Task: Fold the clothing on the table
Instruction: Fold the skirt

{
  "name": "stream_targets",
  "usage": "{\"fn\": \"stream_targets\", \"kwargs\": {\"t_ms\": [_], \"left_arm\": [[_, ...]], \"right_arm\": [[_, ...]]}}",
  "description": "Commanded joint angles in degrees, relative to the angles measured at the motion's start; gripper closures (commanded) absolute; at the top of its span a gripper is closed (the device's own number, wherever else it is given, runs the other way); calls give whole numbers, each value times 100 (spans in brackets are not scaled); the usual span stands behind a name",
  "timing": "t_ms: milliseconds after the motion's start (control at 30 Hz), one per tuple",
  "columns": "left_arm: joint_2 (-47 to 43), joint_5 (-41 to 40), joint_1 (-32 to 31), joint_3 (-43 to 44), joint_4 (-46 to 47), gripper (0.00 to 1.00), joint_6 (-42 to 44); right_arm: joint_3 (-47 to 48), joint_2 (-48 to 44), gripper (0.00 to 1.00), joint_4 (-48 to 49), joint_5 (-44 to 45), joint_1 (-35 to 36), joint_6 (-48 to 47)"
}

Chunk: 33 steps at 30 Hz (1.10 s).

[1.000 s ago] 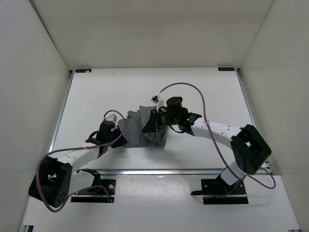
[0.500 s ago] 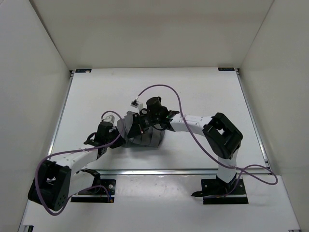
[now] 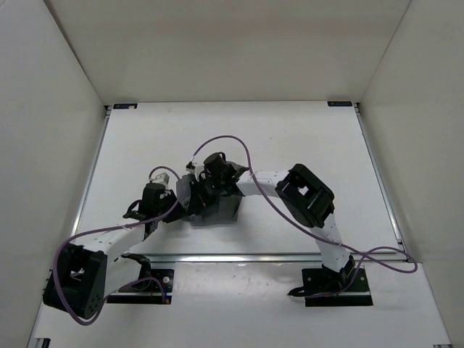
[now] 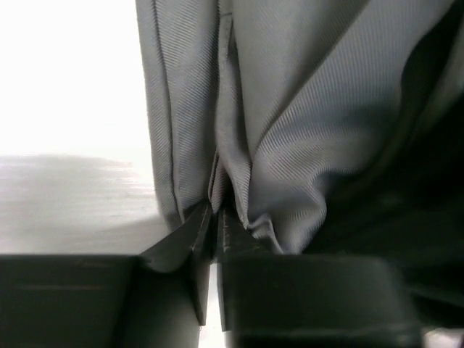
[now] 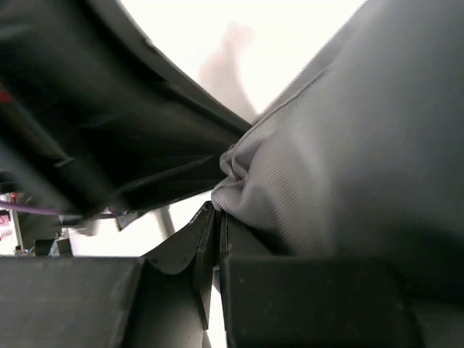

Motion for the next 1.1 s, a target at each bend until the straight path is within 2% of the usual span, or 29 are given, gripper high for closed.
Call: {"fn": "stream_targets", "kwargs": {"t_ms": [0,33,100,267,333,367,433,500,633,700,800,967,1067], "left_arm": [[-312,134,52,6,-287,68,69],[-443,100,69,119,-410,58,86],[-673,56,95,269,-620,52,95],[-1628,-373,192,664,-1245,53,7],[-2008,-647,192,761,-1395,53,-63],[-2166,-691,201,805,-1474,57,-72],[-2281,-692,297,902,-1667,58,-11],[-2255,-858,333,920,-1720,58,95],[-2115,-780,341,780,-1589,56,78],[-1949,-640,315,709,-1448,56,95],[-1720,-438,262,665,-1316,57,78],[-1772,-192,25,656,-1026,54,165],[-1518,-15,8,910,-1176,55,375]], "right_arm": [[510,365,100,-552,257,-52,-405],[555,393,100,-719,274,-34,-458],[538,437,100,-677,363,-34,-511],[642,490,100,-737,643,-86,-459],[748,464,89,-861,574,-113,-660],[766,412,79,-870,530,-104,-844],[688,-8,78,-887,564,-104,-1003],[460,-491,66,-695,747,-104,-1187],[-59,-1616,52,-597,1109,-271,-1276],[-148,-1979,36,-755,1188,-420,-1337],[-515,-2576,27,-913,1163,-674,-1320],[-1623,-3604,29,-765,1478,-1106,-1171],[-2318,-4245,29,-870,1924,-1238,-1293]]}}
